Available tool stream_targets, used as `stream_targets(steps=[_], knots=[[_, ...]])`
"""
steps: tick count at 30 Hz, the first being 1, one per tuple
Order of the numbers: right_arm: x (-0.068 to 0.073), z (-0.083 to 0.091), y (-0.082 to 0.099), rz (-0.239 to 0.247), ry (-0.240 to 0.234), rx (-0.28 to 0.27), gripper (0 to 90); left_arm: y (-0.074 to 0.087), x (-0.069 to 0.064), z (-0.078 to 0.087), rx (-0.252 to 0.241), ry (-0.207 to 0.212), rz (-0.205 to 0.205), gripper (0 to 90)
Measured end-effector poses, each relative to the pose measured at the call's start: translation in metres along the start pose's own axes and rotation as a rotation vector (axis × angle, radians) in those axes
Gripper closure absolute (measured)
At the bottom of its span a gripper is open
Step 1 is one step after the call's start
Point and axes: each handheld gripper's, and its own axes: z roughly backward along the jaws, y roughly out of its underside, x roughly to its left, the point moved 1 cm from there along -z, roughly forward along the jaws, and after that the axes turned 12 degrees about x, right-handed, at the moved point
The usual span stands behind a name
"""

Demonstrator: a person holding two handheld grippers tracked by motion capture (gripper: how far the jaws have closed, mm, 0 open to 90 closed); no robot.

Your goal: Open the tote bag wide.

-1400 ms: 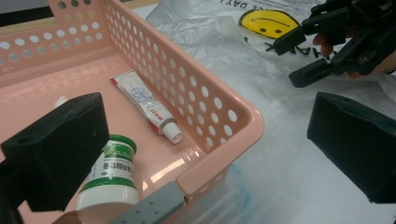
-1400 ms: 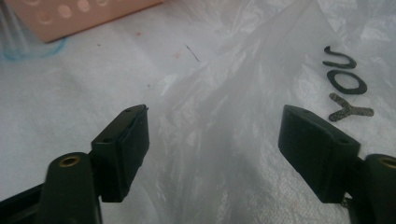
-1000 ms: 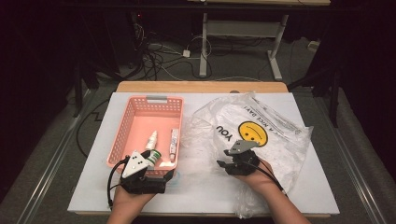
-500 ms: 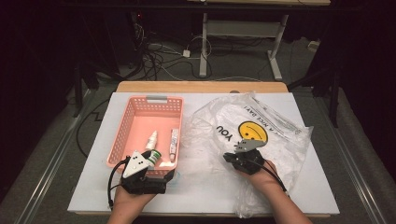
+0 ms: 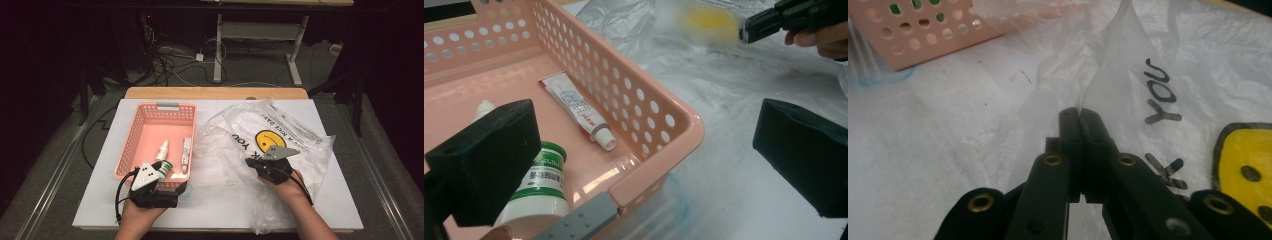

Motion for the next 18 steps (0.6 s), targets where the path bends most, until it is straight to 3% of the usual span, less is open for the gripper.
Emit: stream_targets(steps=[18], knots=[[-0.013,0.049,-0.013,-0.014,0.102,-0.144,90.0,0.0,0.001,-0.001,0.0,0.003,-0.001,0.0]])
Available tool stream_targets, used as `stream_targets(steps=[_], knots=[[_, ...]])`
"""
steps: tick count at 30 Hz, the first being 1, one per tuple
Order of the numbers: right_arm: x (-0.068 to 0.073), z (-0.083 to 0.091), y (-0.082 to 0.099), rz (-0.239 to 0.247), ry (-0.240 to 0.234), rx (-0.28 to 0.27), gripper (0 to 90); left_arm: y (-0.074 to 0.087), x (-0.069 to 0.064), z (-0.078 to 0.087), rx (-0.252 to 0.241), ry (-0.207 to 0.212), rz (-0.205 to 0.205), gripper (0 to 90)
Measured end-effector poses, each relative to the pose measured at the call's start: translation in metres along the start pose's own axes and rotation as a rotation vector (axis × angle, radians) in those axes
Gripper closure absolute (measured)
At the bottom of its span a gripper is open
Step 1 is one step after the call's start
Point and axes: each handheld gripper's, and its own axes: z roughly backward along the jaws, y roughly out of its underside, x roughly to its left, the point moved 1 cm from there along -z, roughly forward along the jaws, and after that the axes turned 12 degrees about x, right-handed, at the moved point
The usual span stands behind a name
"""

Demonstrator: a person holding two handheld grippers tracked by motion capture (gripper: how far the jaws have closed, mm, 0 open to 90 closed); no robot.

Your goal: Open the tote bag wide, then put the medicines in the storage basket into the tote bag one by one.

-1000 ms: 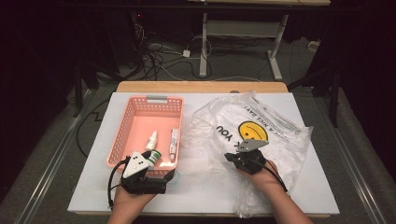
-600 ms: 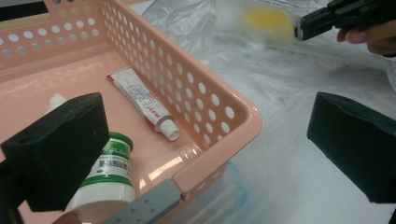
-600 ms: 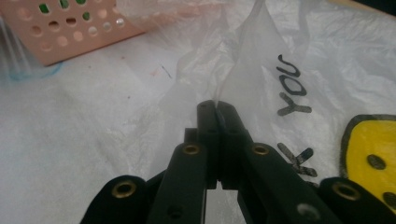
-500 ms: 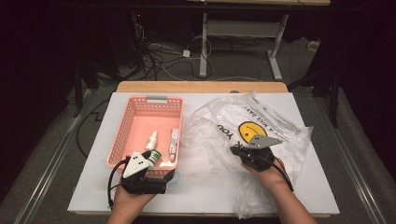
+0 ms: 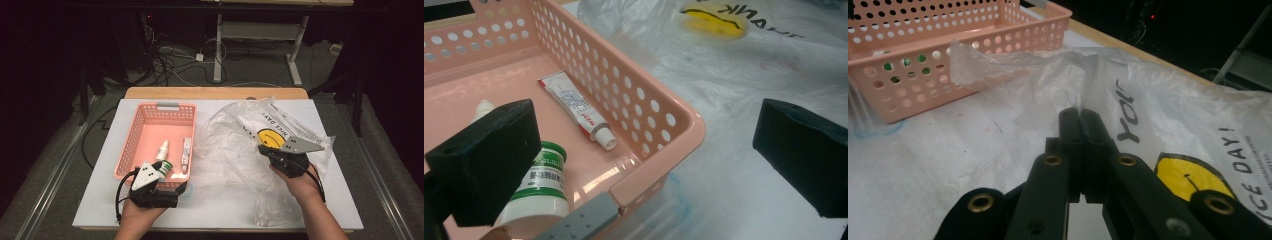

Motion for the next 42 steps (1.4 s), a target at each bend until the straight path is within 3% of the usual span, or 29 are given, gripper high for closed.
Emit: stream_targets(steps=[13,19,28,33,42], knots=[[-0.007,0.028,-0.012,-0.004,0.06,-0.105,90.0,0.0,0.005,0.001,-0.02,0.004,0.005,0.0],[-0.008,0.028,-0.012,-0.012,0.047,-0.118,90.0,0.001,0.013,0.004,-0.02,-0.006,0.014,0.0],[-0.008,0.025,-0.009,-0.017,0.031,-0.121,90.0,0.004,0.037,0.018,-0.018,-0.065,0.082,0.0],[-0.008,0.023,-0.008,-0.02,0.023,-0.114,90.0,0.004,0.048,0.022,-0.003,-0.073,0.121,0.0],[-0.009,0.022,-0.007,-0.023,0.016,-0.114,90.0,-0.021,0.051,0.019,0.053,-0.054,0.133,0.0]])
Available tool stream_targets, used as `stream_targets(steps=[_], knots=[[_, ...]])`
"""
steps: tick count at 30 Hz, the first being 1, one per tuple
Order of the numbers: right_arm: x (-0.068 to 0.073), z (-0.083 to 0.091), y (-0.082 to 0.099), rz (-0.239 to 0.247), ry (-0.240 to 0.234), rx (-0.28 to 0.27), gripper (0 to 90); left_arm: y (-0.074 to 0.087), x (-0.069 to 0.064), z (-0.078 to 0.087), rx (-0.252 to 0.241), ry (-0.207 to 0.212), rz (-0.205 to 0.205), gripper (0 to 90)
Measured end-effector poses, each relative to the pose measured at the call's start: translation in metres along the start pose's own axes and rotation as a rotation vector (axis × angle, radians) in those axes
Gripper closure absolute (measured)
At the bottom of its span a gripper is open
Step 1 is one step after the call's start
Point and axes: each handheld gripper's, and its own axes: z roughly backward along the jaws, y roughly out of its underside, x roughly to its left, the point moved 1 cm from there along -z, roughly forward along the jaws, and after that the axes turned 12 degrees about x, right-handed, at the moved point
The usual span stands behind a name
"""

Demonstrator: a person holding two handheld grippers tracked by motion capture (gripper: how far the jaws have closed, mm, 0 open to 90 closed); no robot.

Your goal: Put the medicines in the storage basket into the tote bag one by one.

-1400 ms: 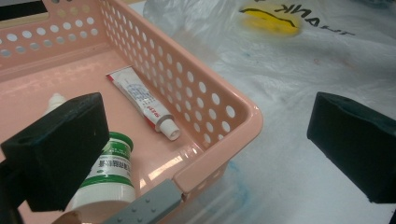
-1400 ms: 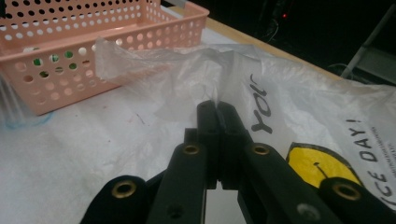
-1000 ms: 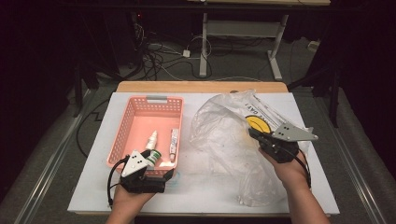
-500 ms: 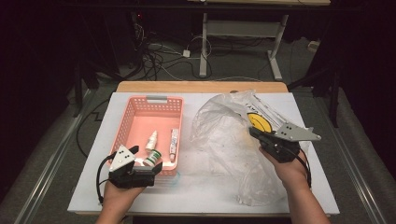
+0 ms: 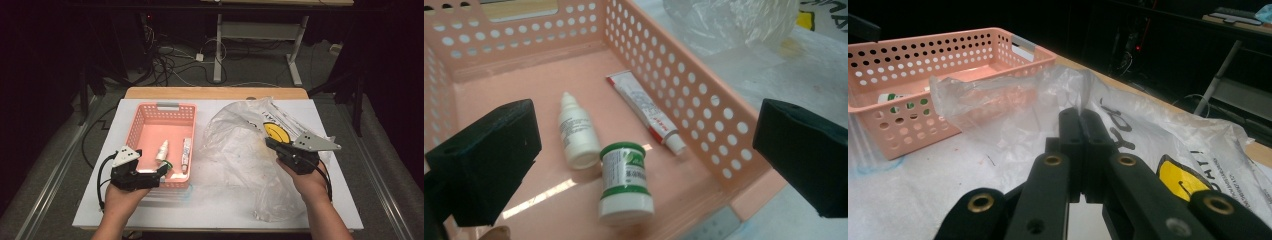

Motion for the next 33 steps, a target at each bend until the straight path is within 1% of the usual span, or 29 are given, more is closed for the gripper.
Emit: stream_targets(steps=[2,3,6,10,13,17,21,22,24,27,28,30,31,32,33], knots=[[0.0,0.0,0.0,0.0,-0.001,-0.002,90.0,-0.009,-0.001,0.0,0.014,-0.005,-0.017,0.0],[0.0,0.0,0.0,0.0,0.0,-0.003,90.0,-0.013,-0.001,0.0,0.014,0.002,-0.02,0.0],[0.0,0.001,-0.001,0.0,-0.002,-0.01,90.0,-0.026,0.0,-0.001,0.007,0.024,-0.01,0.0],[0.0,0.001,-0.001,0.005,0.0,-0.01,90.0,-0.038,0.002,-0.009,0.005,0.028,-0.001,0.0],[0.0,0.001,0.0,0.006,-0.005,-0.014,90.0,-0.046,0.004,-0.018,0.03,0.025,-0.001,0.0],[-0.001,0.002,0.0,-0.002,-0.008,-0.016,90.0,-0.056,0.008,-0.03,0.058,0.009,0.002,0.0],[-0.002,0.002,-0.001,0.002,-0.008,-0.019,90.0,-0.065,0.012,-0.042,0.103,0.0,-0.004,0.1],[-0.002,0.002,-0.001,0.0,-0.01,-0.022,90.0,-0.067,0.014,-0.045,0.114,0.005,-0.002,1.1],[-0.002,0.002,-0.001,0.003,-0.009,-0.023,90.0,-0.07,0.016,-0.05,0.141,0.021,0.002,5.3],[-0.002,0.002,-0.001,0.004,-0.01,-0.022,90.0,-0.072,0.02,-0.058,0.175,0.045,0.01,16.3],[-0.002,0.002,-0.001,0.004,-0.009,-0.023,90.0,-0.073,0.021,-0.061,0.186,0.053,0.015,18.7],[-0.002,0.003,-0.001,0.004,-0.009,-0.024,90.0,-0.073,0.022,-0.066,0.217,0.072,0.008,25.5],[-0.002,0.003,-0.002,0.004,-0.01,-0.025,90.0,-0.074,0.023,-0.069,0.231,0.084,0.012,31.7],[-0.002,0.003,-0.002,0.004,-0.01,-0.025,90.0,-0.074,0.023,-0.072,0.247,0.099,0.02,31.7],[-0.002,0.003,-0.002,0.001,-0.01,-0.026,90.0,-0.074,0.024,-0.075,0.267,0.106,0.029,35.4]])
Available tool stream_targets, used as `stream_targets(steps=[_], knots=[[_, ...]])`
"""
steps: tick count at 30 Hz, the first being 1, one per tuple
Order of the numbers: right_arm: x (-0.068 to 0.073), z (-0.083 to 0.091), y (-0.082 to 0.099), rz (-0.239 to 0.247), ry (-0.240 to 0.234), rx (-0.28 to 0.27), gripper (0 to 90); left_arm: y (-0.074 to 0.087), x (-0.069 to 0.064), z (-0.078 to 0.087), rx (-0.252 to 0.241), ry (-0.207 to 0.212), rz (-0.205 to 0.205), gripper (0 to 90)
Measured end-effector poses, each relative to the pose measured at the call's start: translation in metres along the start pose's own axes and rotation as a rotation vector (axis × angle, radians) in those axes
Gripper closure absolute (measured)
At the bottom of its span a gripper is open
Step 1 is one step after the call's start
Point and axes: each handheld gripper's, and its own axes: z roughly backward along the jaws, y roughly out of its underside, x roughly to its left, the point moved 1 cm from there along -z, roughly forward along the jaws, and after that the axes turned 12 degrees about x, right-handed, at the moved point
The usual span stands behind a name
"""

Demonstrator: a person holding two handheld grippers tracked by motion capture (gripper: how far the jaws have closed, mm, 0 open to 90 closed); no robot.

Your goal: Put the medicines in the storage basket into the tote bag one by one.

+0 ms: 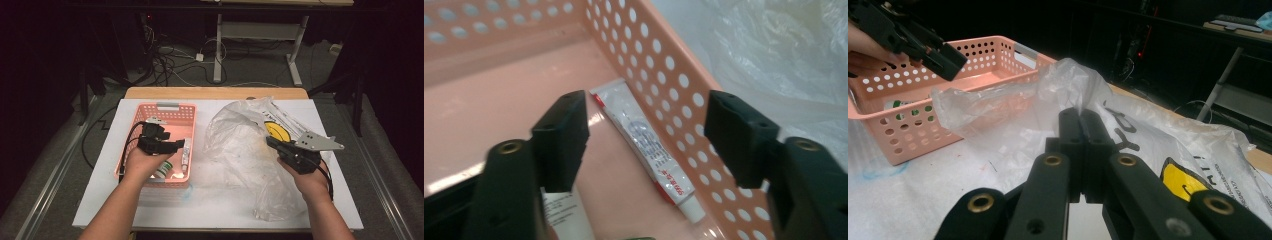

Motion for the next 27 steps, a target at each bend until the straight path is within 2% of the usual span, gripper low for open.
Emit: stream_targets(steps=[2,5,6,7,12,16,21,24,27], knots=[[0.0,0.0,0.0,0.0,0.001,0.001,90.0,-0.002,0.001,-0.006,0.049,0.016,0.021,41.8],[0.0,0.0,0.0,0.003,0.001,0.002,90.0,-0.005,0.002,-0.014,0.115,0.003,0.026,53.1],[0.0,0.0,0.0,0.003,0.001,0.002,90.0,-0.005,0.002,-0.015,0.135,0.005,0.023,64.9],[0.0,0.0,0.0,0.003,0.001,0.002,90.0,-0.006,0.002,-0.017,0.154,0.006,0.017,64.9],[0.0,0.0,0.0,0.002,0.002,0.002,90.0,-0.011,-0.004,-0.026,0.232,0.024,-0.022,86.8],[0.0,0.0,0.0,0.0,0.002,0.002,90.0,-0.014,-0.011,-0.035,0.314,0.019,-0.059,88.0],[0.0,0.002,0.0,0.005,0.004,-0.003,90.0,-0.016,-0.014,-0.044,0.396,0.051,-0.073,88.0],[0.0,0.002,0.0,0.006,0.004,-0.004,90.0,-0.018,-0.013,-0.044,0.409,0.051,-0.068,88.0],[-0.001,0.002,0.0,0.005,0.004,-0.003,90.0,-0.018,-0.014,-0.043,0.428,0.013,-0.083,88.0]])
